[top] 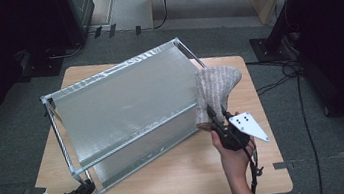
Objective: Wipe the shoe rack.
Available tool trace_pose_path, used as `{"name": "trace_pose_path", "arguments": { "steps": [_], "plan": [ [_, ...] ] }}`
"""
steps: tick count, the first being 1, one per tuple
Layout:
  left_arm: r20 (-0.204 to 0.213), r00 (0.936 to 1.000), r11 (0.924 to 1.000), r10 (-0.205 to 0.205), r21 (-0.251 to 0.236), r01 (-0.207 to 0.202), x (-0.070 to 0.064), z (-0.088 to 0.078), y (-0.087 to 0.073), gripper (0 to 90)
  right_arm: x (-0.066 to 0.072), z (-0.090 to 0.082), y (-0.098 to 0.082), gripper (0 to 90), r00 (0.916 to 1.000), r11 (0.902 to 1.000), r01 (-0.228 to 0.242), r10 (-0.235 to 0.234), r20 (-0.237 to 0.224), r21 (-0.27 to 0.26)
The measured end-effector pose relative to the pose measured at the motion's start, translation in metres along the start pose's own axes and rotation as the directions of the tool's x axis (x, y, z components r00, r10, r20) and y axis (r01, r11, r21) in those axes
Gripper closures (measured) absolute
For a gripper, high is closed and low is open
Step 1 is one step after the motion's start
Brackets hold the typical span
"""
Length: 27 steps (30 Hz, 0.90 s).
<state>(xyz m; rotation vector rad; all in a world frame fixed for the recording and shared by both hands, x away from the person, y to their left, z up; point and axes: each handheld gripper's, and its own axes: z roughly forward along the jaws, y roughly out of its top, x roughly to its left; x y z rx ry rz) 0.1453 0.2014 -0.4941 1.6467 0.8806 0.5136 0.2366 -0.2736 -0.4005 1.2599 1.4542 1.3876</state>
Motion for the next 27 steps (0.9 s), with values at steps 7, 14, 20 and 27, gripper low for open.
{"name": "trace_pose_path", "arguments": {
  "steps": [7,14,20,27],
  "plan": [
    [-0.003,1.0,1.0,-0.003,-0.001,0.003,0.001,0.0,0.0,79.3,0.041,-0.006,-0.005,68.0,0.9908,0.998,0.06,-0.057,-0.123,0.023],
    [-0.005,1.0,1.0,-0.005,-0.001,0.005,0.003,0.0,0.0,79.3,0.085,-0.012,-0.015,67.5,0.9621,0.9913,0.127,-0.114,-0.247,0.034],
    [-0.003,0.9999,0.9999,-0.014,-0.004,0.014,0.003,0.002,0.0,79.3,0.114,-0.015,-0.022,67.2,0.9302,0.9911,0.127,-0.105,-0.352,0.04],
    [-0.002,0.9998,0.9998,-0.018,-0.007,0.018,0.002,0.003,0.0,79.3,0.144,-0.02,-0.029,67.2,0.8736,0.9838,0.177,-0.146,-0.464,0.025]
  ]
}}
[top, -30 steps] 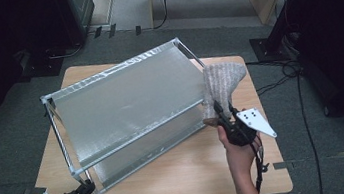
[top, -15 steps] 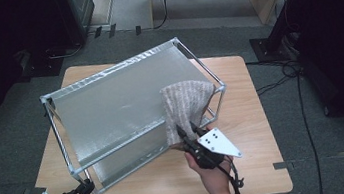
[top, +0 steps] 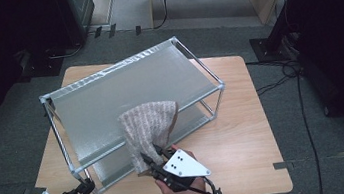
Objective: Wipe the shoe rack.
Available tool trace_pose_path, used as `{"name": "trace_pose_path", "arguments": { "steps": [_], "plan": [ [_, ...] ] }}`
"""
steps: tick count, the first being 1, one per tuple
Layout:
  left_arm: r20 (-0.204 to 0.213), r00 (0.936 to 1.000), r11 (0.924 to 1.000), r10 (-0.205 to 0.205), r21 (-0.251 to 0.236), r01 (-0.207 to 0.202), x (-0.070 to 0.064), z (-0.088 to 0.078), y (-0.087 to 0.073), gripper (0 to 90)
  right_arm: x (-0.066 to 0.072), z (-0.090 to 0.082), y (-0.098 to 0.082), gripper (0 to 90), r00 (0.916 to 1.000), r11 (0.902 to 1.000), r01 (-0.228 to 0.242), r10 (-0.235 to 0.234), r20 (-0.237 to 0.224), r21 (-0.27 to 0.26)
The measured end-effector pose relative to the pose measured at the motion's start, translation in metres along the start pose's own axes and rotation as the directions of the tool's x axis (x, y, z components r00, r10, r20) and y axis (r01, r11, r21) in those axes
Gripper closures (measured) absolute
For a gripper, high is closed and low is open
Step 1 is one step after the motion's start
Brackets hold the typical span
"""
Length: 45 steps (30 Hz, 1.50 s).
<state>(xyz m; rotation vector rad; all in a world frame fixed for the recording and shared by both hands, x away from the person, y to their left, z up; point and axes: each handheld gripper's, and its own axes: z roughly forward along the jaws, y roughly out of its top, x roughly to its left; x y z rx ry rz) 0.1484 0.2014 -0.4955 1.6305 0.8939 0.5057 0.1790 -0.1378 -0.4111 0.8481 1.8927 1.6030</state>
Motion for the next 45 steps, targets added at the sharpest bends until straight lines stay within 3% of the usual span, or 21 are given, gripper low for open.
{"name": "trace_pose_path", "arguments": {
  "steps": [3,7,10,14,18,22,24,26,30,33,34,37,41,44,45],
  "plan": [
    [0.001,1.0,1.0,0.001,0.001,-0.001,0.0,0.0,0.0,79.3,0.013,0.004,-0.002,67.2,0.9984,0.9997,0.021,-0.021,-0.053,0.007],
    [0.002,1.0,1.0,0.004,0.0,-0.004,0.0,0.001,0.0,79.3,0.03,0.012,-0.008,67.2,0.9888,0.9974,0.065,-0.061,-0.137,0.03],
    [0.003,1.0,1.0,0.006,0.0,-0.006,0.0,0.001,0.0,79.4,0.038,0.016,-0.014,67.3,0.9769,0.993,0.109,-0.098,-0.19,0.047],
    [0.005,0.9999,0.9999,0.01,0.002,-0.01,0.001,0.001,0.0,79.4,0.036,0.021,-0.024,67.3,0.9703,0.9883,0.125,-0.104,-0.219,0.087],
    [0.007,0.9999,0.9999,0.014,0.004,-0.014,0.001,0.001,0.0,79.5,0.022,0.026,-0.04,67.6,0.9745,0.9819,0.105,-0.07,-0.213,0.158],
    [0.009,0.9999,0.9999,0.014,0.005,-0.014,0.001,0.001,0.0,79.4,0.003,0.036,-0.063,68.1,0.9841,0.953,0.088,-0.038,-0.174,0.29],
    [0.009,0.9999,0.9999,0.013,0.005,-0.013,0.001,0.001,0.0,79.4,-0.01,0.039,-0.074,68.2,0.9921,0.9368,0.058,-0.016,-0.125,0.345],
    [0.01,0.9998,0.9999,0.015,0.006,-0.015,0.001,0.001,0.0,79.4,-0.024,0.041,-0.081,68.2,0.9968,0.9267,0.023,0.007,-0.08,0.375],
    [0.01,0.9998,0.9999,0.014,0.006,-0.014,0.001,0.001,0.0,79.4,-0.057,0.036,-0.084,68.0,0.9984,0.9217,-0.055,0.046,0.033,0.384],
    [0.01,0.9998,0.9998,0.017,0.007,-0.017,0.001,0.0,0.0,79.5,-0.084,0.03,-0.086,67.9,0.9892,0.9186,-0.123,0.083,0.121,0.376],
    [0.01,0.9998,0.9998,0.018,0.007,-0.018,0.001,0.0,0.0,79.5,-0.096,0.025,-0.086,67.9,0.9793,0.9142,-0.169,0.114,0.167,0.368],
    [0.01,0.9998,0.9998,0.019,0.008,-0.019,0.001,0.0,0.0,79.5,-0.123,0.012,-0.088,67.9,0.9522,0.9103,-0.24,0.153,0.265,0.338],
    [0.01,0.9997,0.9997,0.023,0.009,-0.023,0.001,0.0,0.0,79.6,-0.158,-0.012,-0.09,68.0,0.8879,0.8993,-0.353,0.235,0.395,0.258],
    [0.013,0.9995,0.9996,0.028,0.011,-0.028,0.002,0.0,0.0,79.7,-0.177,-0.025,-0.094,68.3,0.8455,0.8882,-0.412,0.288,0.449,0.204],
    [0.014,0.9995,0.9995,0.028,0.011,-0.028,0.002,0.0,0.0,79.7,-0.179,-0.027,-0.095,68.4,0.8356,0.8854,-0.424,0.301,0.459,0.191]
  ]
}}
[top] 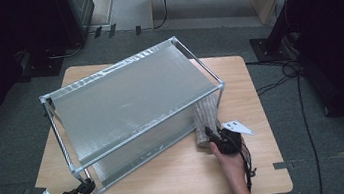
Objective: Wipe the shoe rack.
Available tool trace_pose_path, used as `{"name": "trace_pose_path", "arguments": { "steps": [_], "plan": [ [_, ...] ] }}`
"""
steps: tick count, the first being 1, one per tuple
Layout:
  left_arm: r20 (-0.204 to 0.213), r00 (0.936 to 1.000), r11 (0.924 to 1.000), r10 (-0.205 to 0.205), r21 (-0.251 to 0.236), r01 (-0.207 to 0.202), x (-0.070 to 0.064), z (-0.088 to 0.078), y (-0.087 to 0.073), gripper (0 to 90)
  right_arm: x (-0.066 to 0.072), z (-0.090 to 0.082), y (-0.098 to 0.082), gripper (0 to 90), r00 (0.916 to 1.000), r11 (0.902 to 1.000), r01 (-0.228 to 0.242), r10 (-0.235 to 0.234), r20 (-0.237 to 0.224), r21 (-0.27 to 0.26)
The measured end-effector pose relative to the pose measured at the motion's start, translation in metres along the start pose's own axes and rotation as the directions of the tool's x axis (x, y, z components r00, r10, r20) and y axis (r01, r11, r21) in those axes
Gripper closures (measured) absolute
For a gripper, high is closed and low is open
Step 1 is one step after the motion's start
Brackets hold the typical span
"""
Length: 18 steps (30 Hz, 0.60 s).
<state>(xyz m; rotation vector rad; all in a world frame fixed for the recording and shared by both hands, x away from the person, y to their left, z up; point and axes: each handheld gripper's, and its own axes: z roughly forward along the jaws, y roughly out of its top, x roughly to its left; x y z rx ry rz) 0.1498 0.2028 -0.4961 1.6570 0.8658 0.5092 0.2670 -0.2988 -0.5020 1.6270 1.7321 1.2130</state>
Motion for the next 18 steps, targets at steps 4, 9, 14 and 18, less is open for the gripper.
{"name": "trace_pose_path", "arguments": {
  "steps": [4,9,14,18],
  "plan": [
    [0.001,1.0,1.0,-0.002,0.0,0.002,0.0,0.0,0.0,79.7,-0.006,-0.005,0.003,68.8,0.9994,0.9985,-0.031,0.032,0.017,-0.046],
    [0.001,1.0,1.0,-0.003,0.001,0.003,0.0,-0.001,-0.001,79.7,-0.002,-0.022,0.017,69.0,0.9991,0.9894,-0.03,0.034,0.024,-0.142],
    [0.002,1.0,1.0,-0.003,0.001,0.003,0.0,-0.001,-0.001,79.7,0.008,-0.046,0.033,69.1,0.9993,0.9667,0.006,0.003,0.037,-0.256],
    [0.001,1.0,1.0,-0.003,0.002,0.003,0.0,-0.001,-0.001,79.6,0.011,-0.05,0.036,69.2,0.9981,0.9646,0.029,-0.014,0.06,-0.262]
  ]
}}
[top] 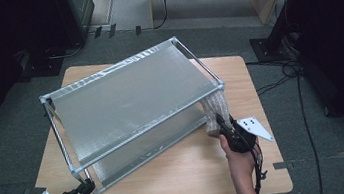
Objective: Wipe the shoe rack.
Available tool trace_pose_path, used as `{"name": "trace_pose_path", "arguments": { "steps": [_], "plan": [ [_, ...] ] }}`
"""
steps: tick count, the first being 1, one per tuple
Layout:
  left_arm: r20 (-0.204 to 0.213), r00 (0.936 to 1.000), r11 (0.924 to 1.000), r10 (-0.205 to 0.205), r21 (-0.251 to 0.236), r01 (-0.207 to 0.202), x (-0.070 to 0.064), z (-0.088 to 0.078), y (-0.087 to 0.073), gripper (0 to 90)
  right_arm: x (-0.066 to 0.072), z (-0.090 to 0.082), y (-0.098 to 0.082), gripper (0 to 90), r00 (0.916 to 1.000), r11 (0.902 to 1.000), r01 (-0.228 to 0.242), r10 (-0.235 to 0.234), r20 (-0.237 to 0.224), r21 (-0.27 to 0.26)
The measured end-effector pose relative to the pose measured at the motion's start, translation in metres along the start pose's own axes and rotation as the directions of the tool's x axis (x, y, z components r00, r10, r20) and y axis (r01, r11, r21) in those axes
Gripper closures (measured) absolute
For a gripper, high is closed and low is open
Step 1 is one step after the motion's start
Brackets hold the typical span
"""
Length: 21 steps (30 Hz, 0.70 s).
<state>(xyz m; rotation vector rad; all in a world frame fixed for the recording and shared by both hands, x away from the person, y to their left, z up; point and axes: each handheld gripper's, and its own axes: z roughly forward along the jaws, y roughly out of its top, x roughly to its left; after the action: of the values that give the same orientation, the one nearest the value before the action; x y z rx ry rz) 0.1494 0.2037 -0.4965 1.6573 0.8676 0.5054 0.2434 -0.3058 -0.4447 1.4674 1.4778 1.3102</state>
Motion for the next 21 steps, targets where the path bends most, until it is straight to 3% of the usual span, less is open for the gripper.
{"name": "trace_pose_path", "arguments": {
  "steps": [4,6,10,13,17,18,21],
  "plan": [
    [0.0,1.0,1.0,0.0,0.0,0.0,0.0,0.0,0.0,79.6,-0.011,0.012,-0.015,69.2,0.9992,0.9947,-0.038,0.037,0.017,0.096],
    [0.0,1.0,1.0,-0.001,0.0,0.001,0.0,0.0,0.0,79.6,-0.017,0.022,-0.027,69.2,0.9981,0.9838,-0.059,0.055,0.027,0.17],
    [0.0,1.0,1.0,0.001,0.0,-0.001,0.0,0.0,0.0,79.6,-0.022,0.033,-0.042,69.2,0.9969,0.9702,-0.071,0.061,0.05,0.232],
    [0.001,1.0,1.0,0.001,0.0,-0.001,0.0,0.0,0.0,79.6,-0.021,0.032,-0.041,69.2,0.997,0.9707,-0.071,0.062,0.046,0.23],
    [0.002,1.0,1.0,0.002,-0.002,-0.002,0.001,0.0,0.0,79.7,-0.018,0.024,-0.029,69.2,0.9973,0.9811,-0.072,0.068,0.028,0.18],
    [0.004,1.0,1.0,0.001,-0.003,-0.001,0.001,0.0,-0.001,79.7,-0.013,0.015,-0.017,69.2,0.998,0.9905,-0.062,0.059,0.022,0.123],
    [0.005,1.0,1.0,0.0,-0.001,0.0,0.001,0.0,0.0,79.7,-0.008,0.005,-0.007,69.2,0.9991,0.9968,-0.042,0.041,0.013,0.068]
  ]
}}
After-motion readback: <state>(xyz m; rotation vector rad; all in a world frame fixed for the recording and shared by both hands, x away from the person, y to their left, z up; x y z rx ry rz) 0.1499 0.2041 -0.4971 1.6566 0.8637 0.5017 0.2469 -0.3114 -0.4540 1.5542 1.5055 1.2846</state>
